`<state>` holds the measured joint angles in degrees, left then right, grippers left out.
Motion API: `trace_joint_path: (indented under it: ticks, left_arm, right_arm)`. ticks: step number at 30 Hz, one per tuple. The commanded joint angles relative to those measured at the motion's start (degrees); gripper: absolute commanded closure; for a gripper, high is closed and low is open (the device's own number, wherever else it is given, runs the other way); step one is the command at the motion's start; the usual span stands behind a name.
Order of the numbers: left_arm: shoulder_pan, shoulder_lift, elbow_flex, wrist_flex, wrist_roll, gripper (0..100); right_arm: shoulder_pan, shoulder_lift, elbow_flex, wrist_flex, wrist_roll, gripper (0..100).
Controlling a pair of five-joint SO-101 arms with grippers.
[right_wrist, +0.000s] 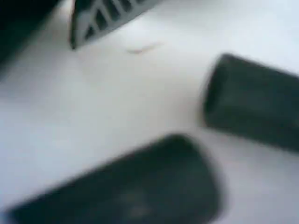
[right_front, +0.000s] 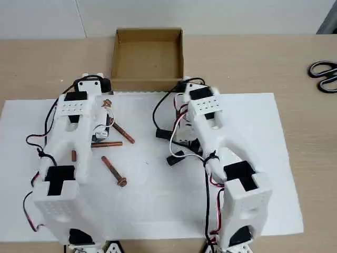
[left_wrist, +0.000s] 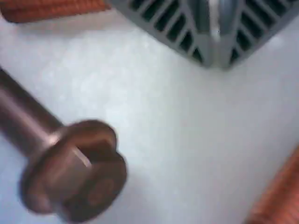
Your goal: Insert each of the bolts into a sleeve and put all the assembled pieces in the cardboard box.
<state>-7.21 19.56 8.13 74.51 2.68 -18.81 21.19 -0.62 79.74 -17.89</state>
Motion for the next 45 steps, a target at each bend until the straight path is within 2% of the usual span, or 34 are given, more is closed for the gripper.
trace_joint_path:
  ticks: [1, 12, 19, 24, 31, 34, 38, 41, 45]
  left_arm:
    - [0.62, -0.18, -1.98, -2.73, 0.00, 99]
    - [0.62, -0.18, -1.98, -2.73, 0.00, 99]
    - [0.62, -0.18, -1.98, -2.73, 0.00, 99]
    - [0.62, -0.18, -1.98, -2.73, 0.00, 99]
    - [0.70, -0.18, -1.98, -2.99, 0.09, 99]
    - [0.35, -0.18, -2.07, -3.16, 3.34, 99]
    - [0.09, -0.53, -1.98, -3.69, 4.84, 99]
    - [-0.88, -0.79, -4.18, -0.09, 4.84, 99]
    - [-3.08, -0.70, -14.37, 11.78, 2.81, 99]
  right_arm:
    - [0.48, -0.66, -1.93, -1.10, -0.53, 85.1]
    - [0.48, -0.66, -1.93, -1.01, -0.53, 85.8]
    - [0.48, -0.66, -1.93, -1.10, -0.44, 98.2]
    - [0.48, -1.01, -2.20, -1.01, -0.18, 99.5]
    - [0.75, -9.63, -7.47, 3.12, 0.44, 99.5]
    - [2.59, -12.18, -7.47, 5.49, 3.34, 99.5]
    - [7.25, -14.90, -7.47, 12.53, 3.60, 99.5]
    - [11.38, -16.92, -7.47, 19.12, 3.78, 99.5]
    - [17.71, -21.49, -4.92, 19.38, 3.60, 99.5]
